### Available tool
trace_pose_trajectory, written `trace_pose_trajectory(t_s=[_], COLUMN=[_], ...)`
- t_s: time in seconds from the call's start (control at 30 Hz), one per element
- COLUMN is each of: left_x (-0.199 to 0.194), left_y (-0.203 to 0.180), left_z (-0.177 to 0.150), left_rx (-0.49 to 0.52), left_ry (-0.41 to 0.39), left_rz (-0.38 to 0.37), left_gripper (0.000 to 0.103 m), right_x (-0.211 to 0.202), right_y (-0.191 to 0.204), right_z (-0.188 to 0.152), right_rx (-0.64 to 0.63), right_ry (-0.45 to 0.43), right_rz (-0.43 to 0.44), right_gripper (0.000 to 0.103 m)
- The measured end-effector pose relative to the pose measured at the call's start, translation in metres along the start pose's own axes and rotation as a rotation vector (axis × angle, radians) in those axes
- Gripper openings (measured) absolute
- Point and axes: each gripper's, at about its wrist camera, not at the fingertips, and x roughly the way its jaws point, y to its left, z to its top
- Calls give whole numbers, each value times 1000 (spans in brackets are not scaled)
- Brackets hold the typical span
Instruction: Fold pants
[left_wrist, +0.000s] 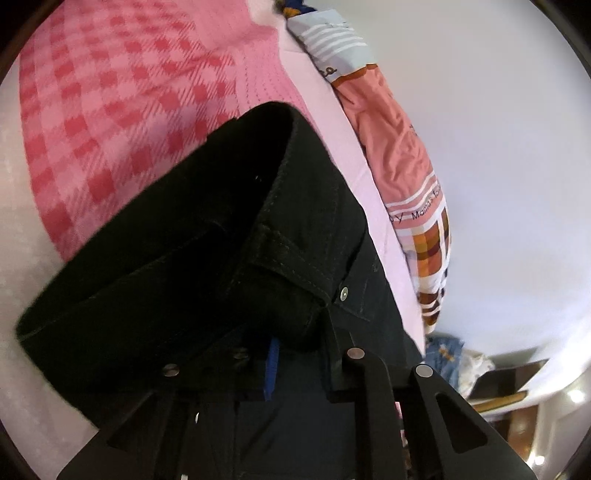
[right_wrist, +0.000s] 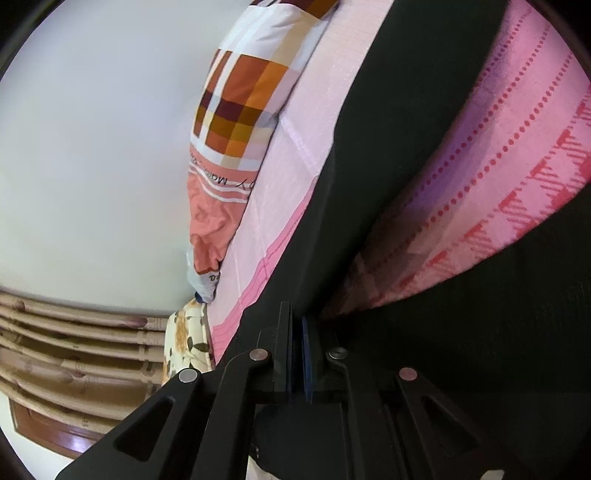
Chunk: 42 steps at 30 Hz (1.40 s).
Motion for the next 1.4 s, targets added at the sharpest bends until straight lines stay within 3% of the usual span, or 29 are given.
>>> trace_pose_trajectory(t_s=[0.37, 0.73, 0.83, 0.93, 1.03, 1.2, 1.3, 1.4], left_x=[-37, -48, -42, -42, -52, -88, -107, -103], left_y=[1, 29, 32, 28, 27, 11, -12, -43], left_z=[-8, -23, -28, -29, -30, -37, -46, -54], left_rx=[5, -6, 31, 55, 50, 102, 184, 300], left_ry=[-11, 20, 22, 11, 17, -74, -163, -190], left_rz=[9, 140, 173, 180, 189, 271, 338, 345], left_gripper=[18, 18, 18, 22, 31, 38, 46, 56], right_x=[-34, -35, -32, -49, -71, -78, -80, -94], right_y=[-3, -55, -67, -86, -104, -115, -116, -114], right_z=[-57, -126, -133, -121, -104, -79, -67, -57], right_rx=[-5, 113, 147, 236, 274, 268, 280, 292], right_ry=[50, 170, 182, 77, -17, -53, -109, -159], right_rz=[-16, -92, -44, 53, 87, 137, 170, 158], right_gripper=[6, 5, 5, 8, 10, 12, 19, 35])
